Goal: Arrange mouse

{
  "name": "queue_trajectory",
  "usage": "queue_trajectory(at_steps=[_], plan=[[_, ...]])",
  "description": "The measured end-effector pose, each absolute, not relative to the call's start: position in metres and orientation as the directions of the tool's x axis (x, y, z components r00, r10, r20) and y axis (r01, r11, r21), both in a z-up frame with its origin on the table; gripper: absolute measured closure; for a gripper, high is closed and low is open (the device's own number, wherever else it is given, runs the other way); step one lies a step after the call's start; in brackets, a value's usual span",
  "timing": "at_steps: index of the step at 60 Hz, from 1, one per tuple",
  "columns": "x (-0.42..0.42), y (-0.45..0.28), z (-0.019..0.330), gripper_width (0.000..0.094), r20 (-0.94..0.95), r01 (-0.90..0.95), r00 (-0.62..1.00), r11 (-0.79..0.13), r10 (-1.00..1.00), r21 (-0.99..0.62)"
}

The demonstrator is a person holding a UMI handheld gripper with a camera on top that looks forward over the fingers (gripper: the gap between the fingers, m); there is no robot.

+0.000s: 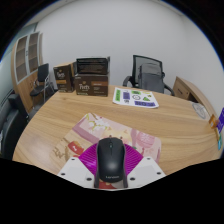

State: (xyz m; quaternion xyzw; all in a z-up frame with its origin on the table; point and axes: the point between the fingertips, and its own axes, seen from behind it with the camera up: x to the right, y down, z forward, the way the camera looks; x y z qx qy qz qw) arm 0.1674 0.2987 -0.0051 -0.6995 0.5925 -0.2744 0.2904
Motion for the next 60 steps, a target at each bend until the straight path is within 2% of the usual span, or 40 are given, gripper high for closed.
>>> queue_trajectory(at_steps=[8,15,17,20,22,27,47,60], plan=[[0.163,0.298,-0.015,0.056,0.044,-0.675,0.134,-0.123,-0.99,-0.727],[0.162,0.297,-0.017,0.0416,0.045,-0.675,0.122,-0.116,-0.992,-0.729],[0.16,0.294,-0.016,0.0296,0.05,-0.682,0.107,-0.11,-0.993,-0.723],[0.156,0.288,-0.013,0.0055,0.06,-0.692,0.096,-0.11,-0.994,-0.714],[0.15,0.288,-0.01,0.0095,0.057,-0.704,0.103,-0.113,-0.993,-0.701],[0.134,0.286,0.015,0.0071,0.037,-0.699,0.124,-0.114,-0.992,-0.706],[-0.006,0.204,0.168,0.007,0.044,-0.618,0.114,-0.106,-0.992,-0.779],[-0.1,0.131,0.214,0.0072,0.042,-0.613,0.057,-0.068,-0.997,-0.787]])
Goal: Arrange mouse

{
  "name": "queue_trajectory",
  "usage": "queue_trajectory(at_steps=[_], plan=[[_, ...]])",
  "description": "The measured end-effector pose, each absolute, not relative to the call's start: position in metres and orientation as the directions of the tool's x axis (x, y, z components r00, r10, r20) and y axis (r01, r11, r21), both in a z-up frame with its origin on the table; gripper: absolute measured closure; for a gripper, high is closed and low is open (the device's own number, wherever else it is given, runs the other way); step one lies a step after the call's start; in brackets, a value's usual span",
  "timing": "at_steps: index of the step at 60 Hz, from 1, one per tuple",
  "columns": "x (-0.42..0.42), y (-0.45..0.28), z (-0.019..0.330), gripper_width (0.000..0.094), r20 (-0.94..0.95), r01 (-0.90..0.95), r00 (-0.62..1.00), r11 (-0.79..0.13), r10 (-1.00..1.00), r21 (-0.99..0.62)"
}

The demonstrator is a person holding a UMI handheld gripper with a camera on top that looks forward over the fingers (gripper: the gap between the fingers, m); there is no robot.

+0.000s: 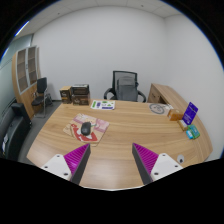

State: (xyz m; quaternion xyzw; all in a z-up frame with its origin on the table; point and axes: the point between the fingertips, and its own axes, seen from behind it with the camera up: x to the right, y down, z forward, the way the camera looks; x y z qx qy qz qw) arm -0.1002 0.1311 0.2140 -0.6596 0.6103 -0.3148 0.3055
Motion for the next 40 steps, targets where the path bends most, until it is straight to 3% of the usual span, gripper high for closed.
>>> queue_trajectory(at_steps=[14,40], plan=[[-0.172,0.064,0.236,0.0069,0.057,-0.597,0.008,-0.051,-0.998,-0.801],[-0.227,0.027,0.243,0.0069,0.028,-0.591,0.009,-0.028,-1.0,-0.806]])
